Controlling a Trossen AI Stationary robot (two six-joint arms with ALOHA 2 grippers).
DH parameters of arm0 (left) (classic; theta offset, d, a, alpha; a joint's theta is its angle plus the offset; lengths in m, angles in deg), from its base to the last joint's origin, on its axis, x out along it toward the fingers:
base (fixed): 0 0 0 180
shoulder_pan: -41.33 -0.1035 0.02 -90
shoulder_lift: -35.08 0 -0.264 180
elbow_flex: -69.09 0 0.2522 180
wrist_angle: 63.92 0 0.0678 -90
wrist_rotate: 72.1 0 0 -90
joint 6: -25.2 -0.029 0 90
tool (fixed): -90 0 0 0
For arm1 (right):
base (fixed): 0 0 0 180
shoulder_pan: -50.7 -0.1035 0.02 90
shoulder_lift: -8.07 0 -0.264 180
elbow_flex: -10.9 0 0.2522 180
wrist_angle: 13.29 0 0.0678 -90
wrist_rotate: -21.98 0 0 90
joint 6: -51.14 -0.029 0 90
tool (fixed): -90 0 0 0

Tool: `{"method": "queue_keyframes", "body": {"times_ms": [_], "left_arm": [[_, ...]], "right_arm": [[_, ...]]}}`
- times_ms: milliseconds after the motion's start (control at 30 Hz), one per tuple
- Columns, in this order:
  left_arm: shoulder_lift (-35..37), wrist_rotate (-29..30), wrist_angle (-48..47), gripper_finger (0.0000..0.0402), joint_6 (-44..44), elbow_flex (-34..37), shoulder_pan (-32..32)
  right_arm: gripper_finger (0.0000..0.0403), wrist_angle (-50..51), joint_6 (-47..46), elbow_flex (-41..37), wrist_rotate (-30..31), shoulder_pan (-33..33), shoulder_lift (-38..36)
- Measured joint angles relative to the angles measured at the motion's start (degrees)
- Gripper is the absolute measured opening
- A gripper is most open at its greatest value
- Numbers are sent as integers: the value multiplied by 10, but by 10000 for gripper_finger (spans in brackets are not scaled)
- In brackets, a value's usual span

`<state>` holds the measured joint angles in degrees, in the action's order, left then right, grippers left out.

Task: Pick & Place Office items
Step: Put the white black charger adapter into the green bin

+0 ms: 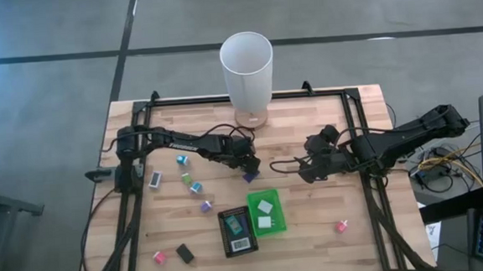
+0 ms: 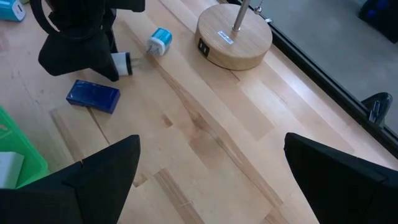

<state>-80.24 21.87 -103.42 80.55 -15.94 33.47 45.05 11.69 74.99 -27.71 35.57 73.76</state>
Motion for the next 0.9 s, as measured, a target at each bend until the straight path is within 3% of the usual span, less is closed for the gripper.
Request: {"method": "queue_keyframes", "body": {"times_ms": [333,900], "left_arm": [[-3,10,15,137,-12,-6,-7],[-2,36,86,136,-140,-5,-11]], "right_arm": [[392,-1,0,0,0,0,0],[392,-1,8,0,2,0,0]]}}
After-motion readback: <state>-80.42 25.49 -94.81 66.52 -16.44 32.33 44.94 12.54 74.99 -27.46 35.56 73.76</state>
